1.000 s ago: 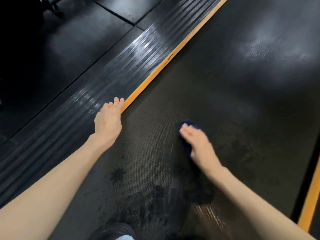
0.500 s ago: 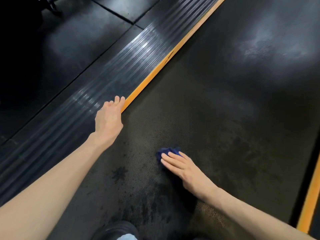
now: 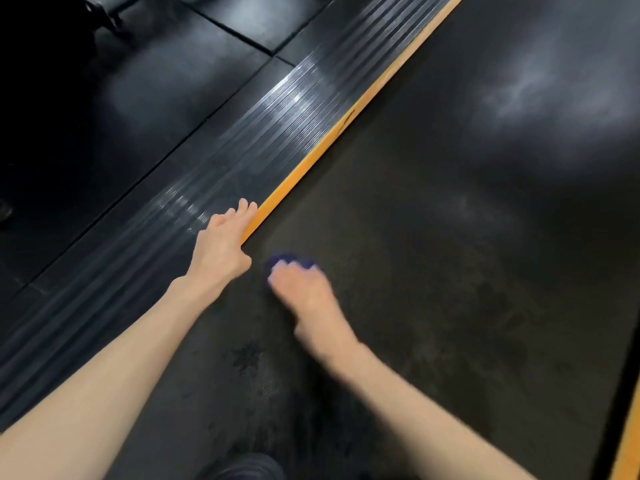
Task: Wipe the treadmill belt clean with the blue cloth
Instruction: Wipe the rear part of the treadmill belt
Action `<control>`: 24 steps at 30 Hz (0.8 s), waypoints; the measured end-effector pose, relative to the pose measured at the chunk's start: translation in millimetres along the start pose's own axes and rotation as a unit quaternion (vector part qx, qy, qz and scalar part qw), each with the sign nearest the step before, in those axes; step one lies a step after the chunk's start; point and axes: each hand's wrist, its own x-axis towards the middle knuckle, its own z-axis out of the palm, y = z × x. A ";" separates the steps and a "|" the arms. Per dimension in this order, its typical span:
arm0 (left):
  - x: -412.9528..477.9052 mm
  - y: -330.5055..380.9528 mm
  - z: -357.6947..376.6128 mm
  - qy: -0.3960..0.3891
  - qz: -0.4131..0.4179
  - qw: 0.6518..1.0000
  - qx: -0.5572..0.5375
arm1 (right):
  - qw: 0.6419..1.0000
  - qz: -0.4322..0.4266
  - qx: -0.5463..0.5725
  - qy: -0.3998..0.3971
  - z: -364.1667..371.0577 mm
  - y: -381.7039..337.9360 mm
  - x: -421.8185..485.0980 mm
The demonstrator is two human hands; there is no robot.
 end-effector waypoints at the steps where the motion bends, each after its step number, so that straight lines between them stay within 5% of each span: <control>1: -0.6 -1.7 0.8 0.001 0.000 1.000 -0.012 | 0.994 -0.089 0.017 -0.057 10.3 -19.7 -10.1; 3: -0.8 -4.4 1.0 0.001 0.001 0.999 -0.033 | 0.975 -0.200 0.024 -0.091 7.3 -0.7 -8.4; 5: -0.9 -5.2 -1.1 -0.002 -0.003 0.999 -0.049 | 0.982 -0.190 -0.012 0.001 -13.2 52.7 12.6; 8: -0.6 -7.3 -4.2 -0.023 -0.010 0.997 -0.070 | 0.989 0.013 -0.066 0.128 -57.4 144.9 58.0; 10: 1.4 -8.8 -7.1 -0.044 -0.017 0.996 -0.080 | 0.983 0.130 -0.055 0.115 -76.0 179.6 76.3; 13: 0.8 -9.3 -7.5 -0.054 -0.018 0.995 -0.085 | 0.952 0.232 0.001 0.197 -63.3 141.7 93.5; 15: 0.1 -10.0 -4.1 -0.044 -0.011 0.995 -0.086 | 0.966 0.142 0.021 0.216 -30.9 85.6 84.3; 17: 2.2 -12.6 -4.0 -0.037 -0.002 0.996 -0.080 | 0.993 -0.024 0.027 0.111 3.3 27.0 54.1; 20: 3.1 -12.5 -6.0 -0.041 0.005 0.997 -0.069 | 0.975 -0.222 0.002 -0.017 9.7 14.1 22.0; 22: 2.5 -12.6 -6.8 -0.050 0.003 0.997 -0.066 | 0.970 -0.241 -0.028 0.020 -9.4 56.5 38.1; 24: 3.1 -17.1 -7.6 -0.064 0.015 0.997 -0.051 | 0.985 -0.125 -0.055 0.105 -33.4 114.8 62.8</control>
